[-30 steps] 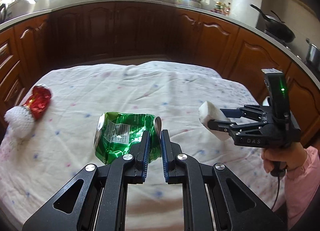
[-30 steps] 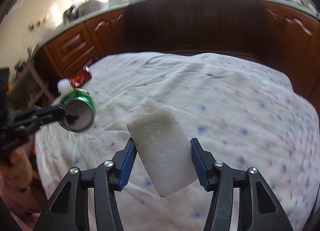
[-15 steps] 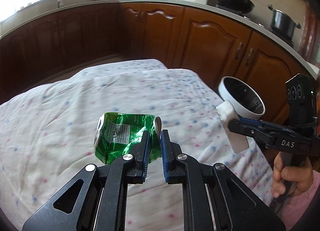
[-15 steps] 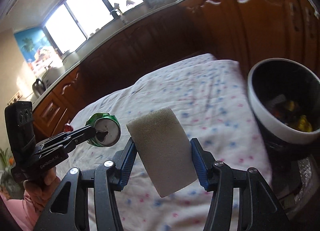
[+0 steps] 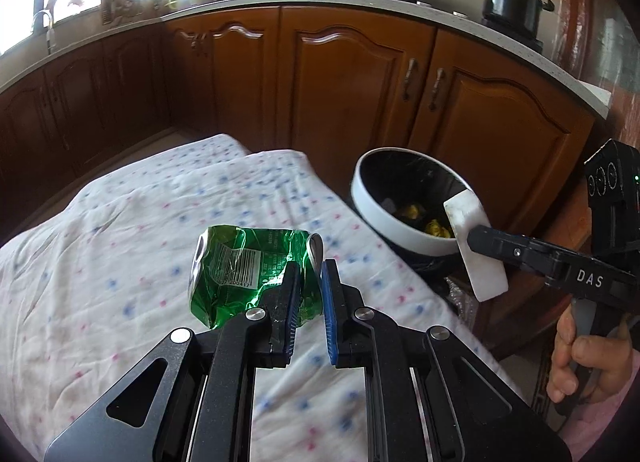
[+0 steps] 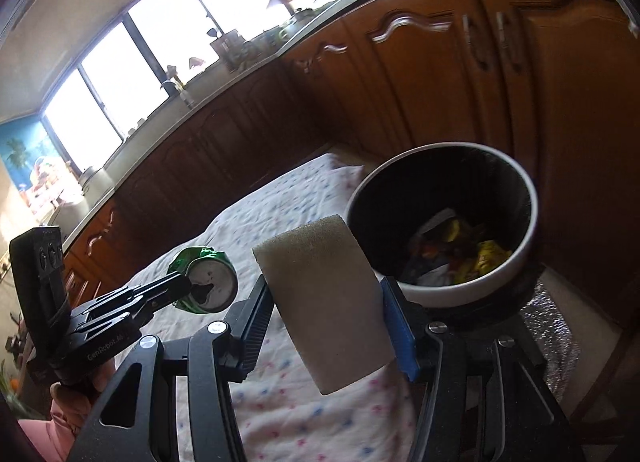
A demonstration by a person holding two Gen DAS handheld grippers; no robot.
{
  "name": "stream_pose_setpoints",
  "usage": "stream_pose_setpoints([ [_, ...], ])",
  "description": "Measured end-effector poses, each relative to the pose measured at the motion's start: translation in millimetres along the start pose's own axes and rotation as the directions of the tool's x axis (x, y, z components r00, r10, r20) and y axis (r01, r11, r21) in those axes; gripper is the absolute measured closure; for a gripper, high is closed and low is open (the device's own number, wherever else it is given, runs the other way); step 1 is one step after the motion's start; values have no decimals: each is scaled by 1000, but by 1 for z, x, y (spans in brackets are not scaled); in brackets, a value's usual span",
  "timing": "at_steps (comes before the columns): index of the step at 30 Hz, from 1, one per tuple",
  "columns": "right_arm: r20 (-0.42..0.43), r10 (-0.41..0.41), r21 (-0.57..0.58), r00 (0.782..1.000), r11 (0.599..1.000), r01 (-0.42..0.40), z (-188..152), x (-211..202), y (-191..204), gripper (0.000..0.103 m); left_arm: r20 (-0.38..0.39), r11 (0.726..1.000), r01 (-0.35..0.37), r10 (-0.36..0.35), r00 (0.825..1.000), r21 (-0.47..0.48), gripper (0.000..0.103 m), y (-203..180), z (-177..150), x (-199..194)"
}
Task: Collect trash
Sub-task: 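Carry the can and sponge over the bin and open both tools to drop them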
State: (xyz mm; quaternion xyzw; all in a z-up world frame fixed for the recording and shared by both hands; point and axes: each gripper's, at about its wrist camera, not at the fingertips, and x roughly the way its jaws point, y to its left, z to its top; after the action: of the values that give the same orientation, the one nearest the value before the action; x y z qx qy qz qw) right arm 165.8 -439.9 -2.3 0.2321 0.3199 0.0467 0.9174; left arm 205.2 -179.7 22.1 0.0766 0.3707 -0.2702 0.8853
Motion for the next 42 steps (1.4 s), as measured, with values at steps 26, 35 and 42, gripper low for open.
stream_pose_setpoints([
  [26, 4, -132, 107, 991, 986, 131, 51, 26, -75, 47, -30, 981, 102, -98, 995, 163, 93, -91, 82, 87],
  [35, -21, -134, 131, 991, 982, 136, 53, 37, -89, 46, -90, 973, 132, -117, 989, 189, 93, -109, 85, 117],
  [42, -35, -138, 139, 990, 980, 141, 58, 44, -95, 45, -113, 969, 151, -131, 985, 197, 93, -116, 87, 129],
])
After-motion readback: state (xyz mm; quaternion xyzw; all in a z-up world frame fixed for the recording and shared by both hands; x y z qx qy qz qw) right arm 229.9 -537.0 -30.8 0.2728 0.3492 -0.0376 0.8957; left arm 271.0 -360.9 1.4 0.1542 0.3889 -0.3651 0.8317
